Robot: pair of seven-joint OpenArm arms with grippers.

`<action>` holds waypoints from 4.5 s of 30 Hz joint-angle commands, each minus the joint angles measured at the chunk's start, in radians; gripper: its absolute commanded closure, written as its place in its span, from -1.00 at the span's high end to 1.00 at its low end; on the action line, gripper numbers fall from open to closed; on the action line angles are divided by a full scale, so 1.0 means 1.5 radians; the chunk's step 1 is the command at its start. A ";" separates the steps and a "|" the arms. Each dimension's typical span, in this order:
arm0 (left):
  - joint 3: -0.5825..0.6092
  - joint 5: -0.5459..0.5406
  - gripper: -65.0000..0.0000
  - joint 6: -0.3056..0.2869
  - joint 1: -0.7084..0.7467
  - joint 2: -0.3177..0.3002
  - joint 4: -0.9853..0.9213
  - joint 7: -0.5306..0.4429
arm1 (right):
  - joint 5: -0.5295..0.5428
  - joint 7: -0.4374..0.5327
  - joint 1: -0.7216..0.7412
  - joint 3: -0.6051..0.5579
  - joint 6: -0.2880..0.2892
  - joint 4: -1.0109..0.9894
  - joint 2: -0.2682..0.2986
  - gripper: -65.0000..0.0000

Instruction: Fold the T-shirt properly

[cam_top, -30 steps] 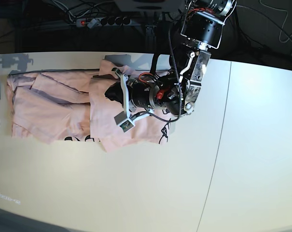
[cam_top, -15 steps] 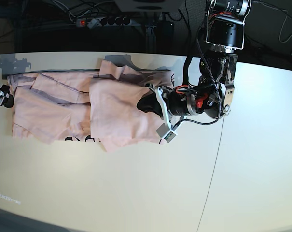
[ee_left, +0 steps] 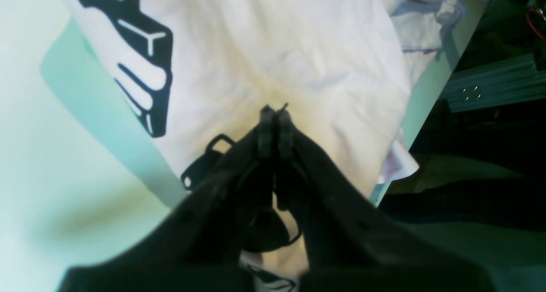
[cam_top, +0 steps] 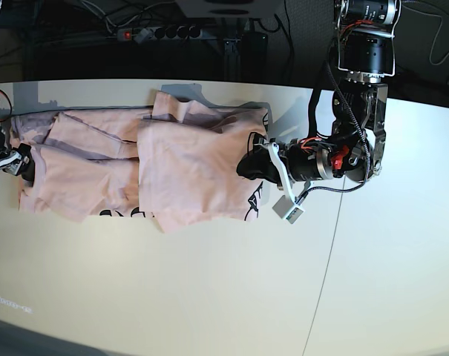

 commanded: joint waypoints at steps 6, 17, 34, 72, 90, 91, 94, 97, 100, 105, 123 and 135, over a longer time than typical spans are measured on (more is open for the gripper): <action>-0.001 -0.036 -1.00 -0.020 -0.011 0.000 0.014 0.006 | -0.009 -0.046 -0.002 -0.001 0.050 0.000 0.015 0.38; -0.001 -0.040 -1.00 -0.020 -0.011 0.000 0.014 0.006 | 0.042 -0.072 -0.003 0.065 0.050 0.001 0.092 0.38; -0.001 -0.040 -1.00 -0.020 -0.012 0.000 0.013 0.005 | 0.080 -0.154 -0.003 0.103 0.050 0.131 0.043 0.38; -0.001 -0.039 -1.00 -0.020 -0.011 -0.013 0.013 0.011 | -0.047 -0.081 0.012 0.103 0.016 0.021 0.037 0.38; -0.002 -0.054 -1.00 -0.020 -0.021 -0.013 0.013 0.013 | -0.034 -0.123 0.032 0.027 0.040 -0.033 -0.045 0.37; -0.002 -0.054 -1.00 -0.020 -0.022 -0.013 0.013 0.014 | -0.035 -0.123 0.032 0.019 0.040 -0.033 -0.046 0.37; -0.002 -0.054 -1.00 -0.020 -0.022 -0.013 0.013 0.016 | -0.035 -0.125 0.032 0.003 0.040 -0.033 -0.049 0.37; -0.002 -0.054 -1.00 -0.020 -0.022 -0.013 0.013 0.016 | -0.035 -0.126 0.032 0.001 0.040 -0.033 -0.052 0.37; -0.002 -0.054 -1.00 -0.020 -0.022 -0.013 0.013 0.016 | -0.035 -0.142 0.032 0.001 0.040 -0.033 -0.056 0.37; -0.003 -0.058 -1.00 -0.020 -0.023 -0.013 0.013 0.016 | -0.054 -0.158 0.030 0.001 0.040 -0.033 -0.067 -0.11; -0.109 -0.151 -1.00 -0.020 0.018 -0.046 0.013 0.067 | -0.081 -0.111 0.030 0.035 0.035 -0.032 -0.029 -1.00; -0.108 -0.024 -1.00 -0.020 0.078 -0.044 0.011 -0.046 | 0.004 -0.168 0.030 0.063 0.040 0.153 -0.029 -1.00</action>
